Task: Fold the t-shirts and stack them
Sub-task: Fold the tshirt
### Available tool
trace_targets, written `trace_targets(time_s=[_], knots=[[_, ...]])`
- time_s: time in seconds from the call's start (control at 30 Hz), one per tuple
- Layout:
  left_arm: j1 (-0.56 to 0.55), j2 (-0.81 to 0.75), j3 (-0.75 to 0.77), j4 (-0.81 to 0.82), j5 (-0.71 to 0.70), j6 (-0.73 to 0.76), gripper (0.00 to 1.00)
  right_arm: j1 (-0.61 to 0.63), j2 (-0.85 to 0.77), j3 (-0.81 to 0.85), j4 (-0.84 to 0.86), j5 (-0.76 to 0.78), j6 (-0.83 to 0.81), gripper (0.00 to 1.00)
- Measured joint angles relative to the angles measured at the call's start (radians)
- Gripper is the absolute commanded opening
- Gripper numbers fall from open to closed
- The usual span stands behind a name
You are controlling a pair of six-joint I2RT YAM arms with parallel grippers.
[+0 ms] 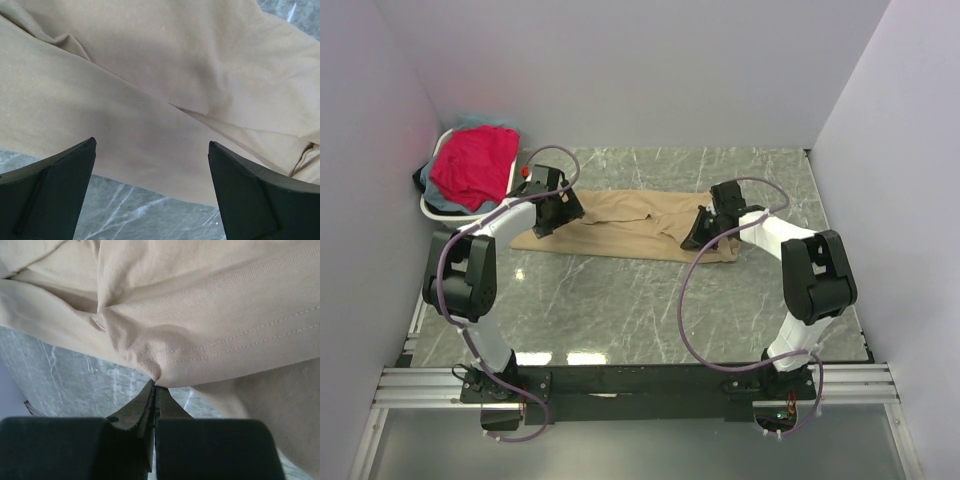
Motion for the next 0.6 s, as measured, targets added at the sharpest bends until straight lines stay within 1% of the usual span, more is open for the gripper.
trace_targets(time_s=[0.1,0.23,0.43,0.47,0.53,0.57,0.6], knots=[[0.000,0.003,0.000,-0.002,0.000,0.000,0.99,0.000,0.008,0.017,-0.007,0.001,-0.002,0.00],[0.000,0.004,0.000,-0.002,0.000,0.003,0.99,0.000,0.036,0.089,-0.022,0.014,-0.010,0.00],[0.000,0.016,0.005,-0.003,0.000,0.010,0.99,-0.008,0.123,0.262,-0.045,0.043,-0.023,0.00],[0.000,0.019,0.008,-0.003,0.000,0.013,0.99,-0.011,0.140,0.288,-0.054,0.046,-0.027,0.04],[0.000,0.023,0.010,-0.003,0.001,0.015,0.99,-0.018,0.188,0.358,-0.074,0.052,-0.035,0.08],[0.000,0.023,0.010,-0.003,0.001,0.015,0.99,-0.022,0.216,0.395,-0.085,0.054,-0.040,0.24],[0.000,0.023,0.011,-0.003,0.001,0.015,0.99,-0.025,0.246,0.431,-0.090,0.059,-0.045,0.29]])
